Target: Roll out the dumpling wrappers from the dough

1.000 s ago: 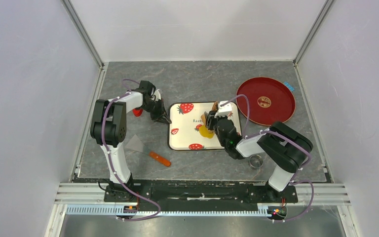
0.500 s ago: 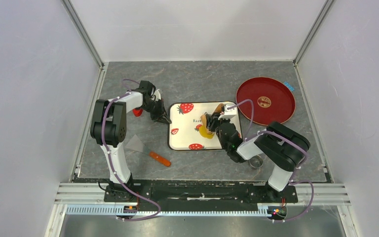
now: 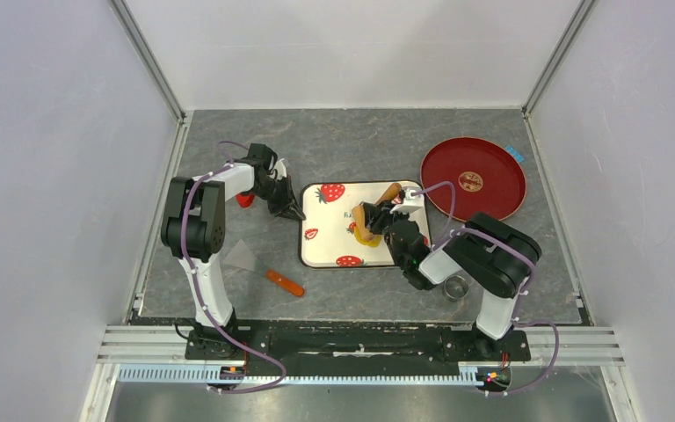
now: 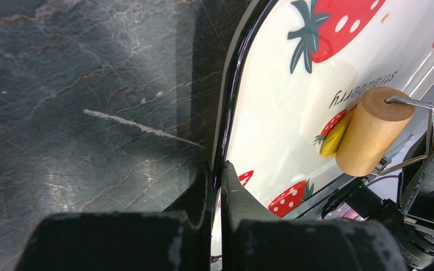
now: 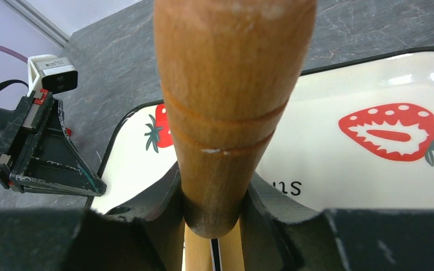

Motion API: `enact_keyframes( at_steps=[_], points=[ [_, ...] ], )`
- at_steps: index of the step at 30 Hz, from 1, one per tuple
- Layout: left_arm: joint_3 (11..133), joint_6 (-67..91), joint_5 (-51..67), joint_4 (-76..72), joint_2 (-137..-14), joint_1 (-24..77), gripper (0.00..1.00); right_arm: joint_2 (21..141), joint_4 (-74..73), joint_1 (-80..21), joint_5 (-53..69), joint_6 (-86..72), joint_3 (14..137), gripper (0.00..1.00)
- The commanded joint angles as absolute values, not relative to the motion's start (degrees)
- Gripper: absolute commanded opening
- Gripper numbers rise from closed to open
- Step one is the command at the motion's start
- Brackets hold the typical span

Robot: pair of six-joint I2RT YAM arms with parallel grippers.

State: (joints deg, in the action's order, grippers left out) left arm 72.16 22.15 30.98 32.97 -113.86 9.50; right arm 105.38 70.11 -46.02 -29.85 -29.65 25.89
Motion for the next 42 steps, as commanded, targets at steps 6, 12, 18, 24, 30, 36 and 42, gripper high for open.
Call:
enact_keyframes(
  at_steps=[6, 12, 18, 24, 30, 36, 42],
  points=[
    [71.7, 20.9, 27.1, 33.1, -117.3, 10.4, 0.02, 115.3, 36.6, -47.2, -25.5, -25.6, 21.0, 0.0],
    [71.7, 20.9, 27.2, 33.1, -117.3, 10.4, 0.02, 117.0, 38.1, -47.0, -25.4, -25.8, 20.3, 0.0],
    [71.7, 20.9, 27.1, 33.1, -117.3, 10.4, 0.02, 117.7, 38.4, -46.9, -25.4, -26.4, 20.2, 0.0],
    [71.7, 20.9, 27.2, 33.1, -117.2, 10.4, 0.02, 118.4, 39.0, -46.9, -25.0, -26.4, 20.1, 0.0],
    [71.6, 20.8, 27.3, 33.1, -117.3, 10.4, 0.02, 120.3, 41.0, -47.5, -24.0, -27.3, 19.8, 0.0],
    [71.6, 20.9, 27.3, 33.1, -117.2, 10.4, 0.02, 120.7, 42.6, -47.7, -23.4, -28.1, 18.9, 0.0],
    [71.7, 20.8, 27.2, 33.1, -117.1, 10.4, 0.02, 121.5, 42.3, -48.2, -22.9, -27.9, 20.0, 0.0]
  ],
)
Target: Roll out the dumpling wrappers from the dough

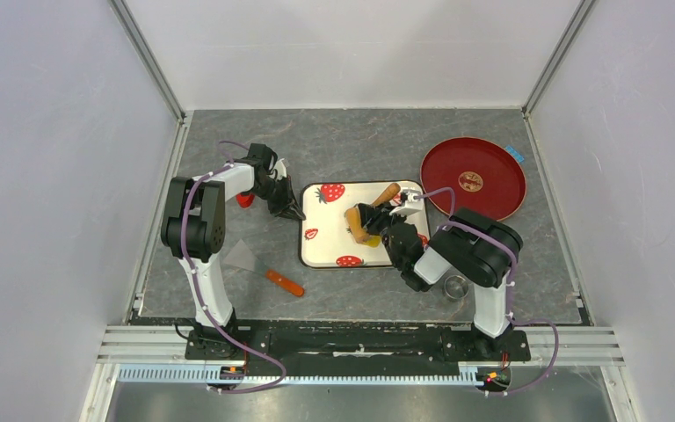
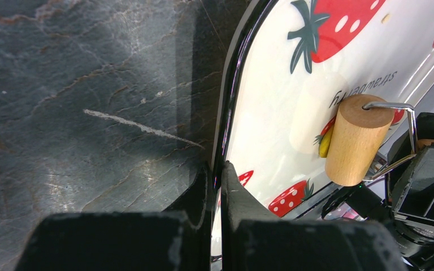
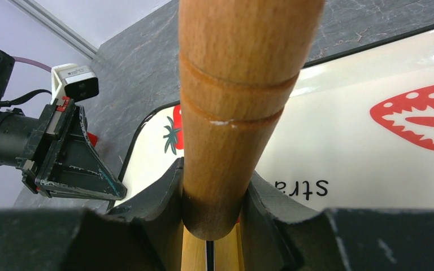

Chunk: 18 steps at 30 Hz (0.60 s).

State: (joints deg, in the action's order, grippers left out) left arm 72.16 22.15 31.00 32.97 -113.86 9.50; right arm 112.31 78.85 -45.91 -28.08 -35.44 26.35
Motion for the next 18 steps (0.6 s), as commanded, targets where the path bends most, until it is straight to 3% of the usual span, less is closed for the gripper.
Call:
enact_keyframes(
  at_steps=[1, 18],
  points=[
    [71.7, 20.8, 27.2, 33.1, -117.2, 10.4, 0.02, 121.5, 42.0, -48.5, -23.0, -27.8, 20.2, 0.0],
    [71.9, 20.9, 27.5, 33.1, -117.2, 10.4, 0.02, 122.2, 40.8, -50.4, -21.2, -27.1, 23.4, 0.0]
  ],
)
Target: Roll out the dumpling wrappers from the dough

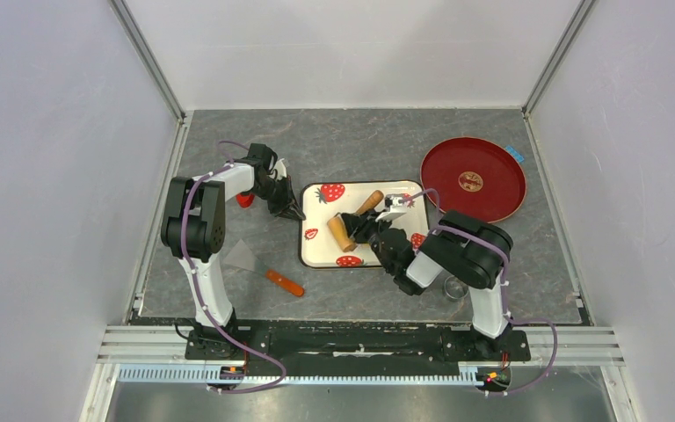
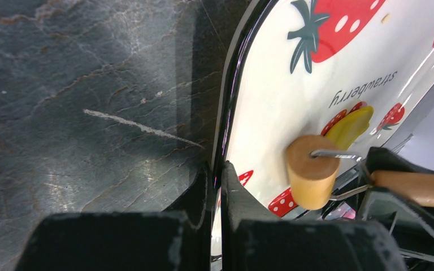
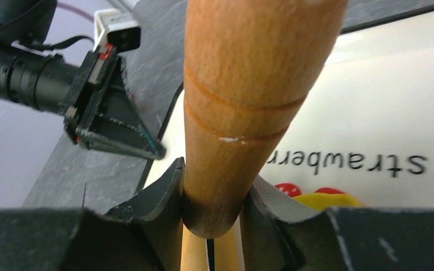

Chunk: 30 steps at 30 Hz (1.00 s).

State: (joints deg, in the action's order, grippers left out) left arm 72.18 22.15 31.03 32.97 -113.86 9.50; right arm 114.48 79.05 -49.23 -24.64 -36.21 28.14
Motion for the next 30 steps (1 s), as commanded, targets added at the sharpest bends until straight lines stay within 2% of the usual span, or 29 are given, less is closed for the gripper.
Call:
enact_keyframes(
  at_steps=[1, 12, 20, 30],
  points=[
    [72.0, 20.8, 27.5, 33.1, -117.2, 10.4, 0.02, 121.3, 40.7, -50.8, -20.9, -26.6, 23.7, 0.0],
    [72.0, 20.9, 27.6, 33.1, -117.1, 10.4, 0.02, 105.0, 35.9, -55.4, -19.8, -23.7, 30.2, 0.0],
    [72.1, 20.9, 27.9, 33.1, -117.0, 10.4, 0.02, 96.9, 26.8, -54.8, -20.6, -19.4, 40.9, 0.0],
    [72.2, 20.9, 28.3, 33.1, -117.0, 10.4, 0.02, 85.8, 30.0, -49.8, -20.4, -20.1, 37.5, 0.0]
  ],
)
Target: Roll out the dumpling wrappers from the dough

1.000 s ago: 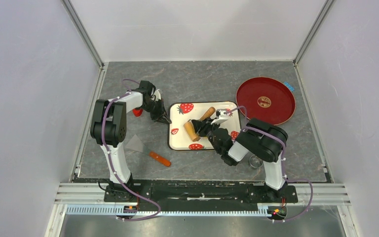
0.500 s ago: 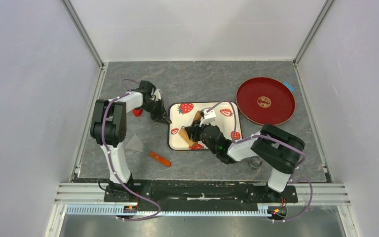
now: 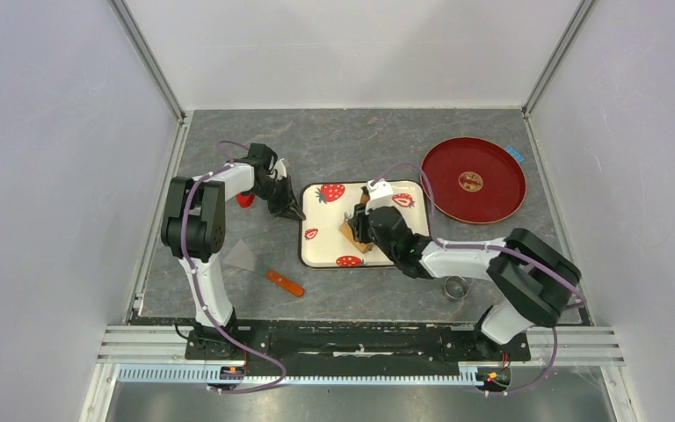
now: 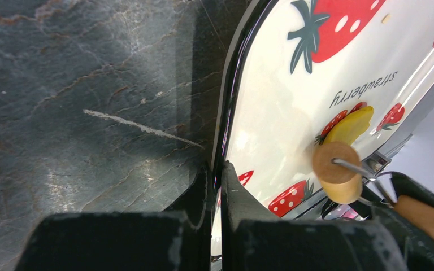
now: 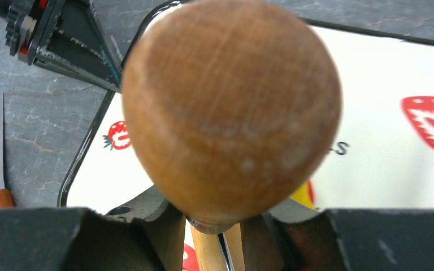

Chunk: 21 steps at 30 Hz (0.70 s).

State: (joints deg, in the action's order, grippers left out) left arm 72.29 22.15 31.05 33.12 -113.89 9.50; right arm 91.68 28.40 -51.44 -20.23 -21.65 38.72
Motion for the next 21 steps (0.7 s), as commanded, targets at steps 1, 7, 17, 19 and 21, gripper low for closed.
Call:
enact_keyframes(
  at_steps=[1, 7, 17, 19, 21],
  points=[
    [72.2, 20.9, 28.3, 33.1, -117.0, 10.4, 0.02, 84.9, 29.7, -49.4, -20.5, -19.9, 37.4, 0.0],
    [72.3, 20.9, 28.4, 33.1, -117.0, 10.4, 0.02, 82.2, 30.5, -45.9, -20.2, -19.1, 36.2, 0.0],
    [72.3, 20.7, 28.7, 33.3, -117.4, 10.4, 0.02, 91.3, 37.5, -42.4, -17.6, -19.8, 33.4, 0.0],
    [72.3, 20.7, 28.6, 33.3, -117.3, 10.4, 0.02, 93.1, 38.5, -42.4, -17.3, -20.5, 31.8, 0.0],
    [72.3, 20.6, 28.6, 33.3, -117.2, 10.4, 0.02, 94.1, 39.9, -42.5, -17.6, -21.3, 28.9, 0.0]
  ],
)
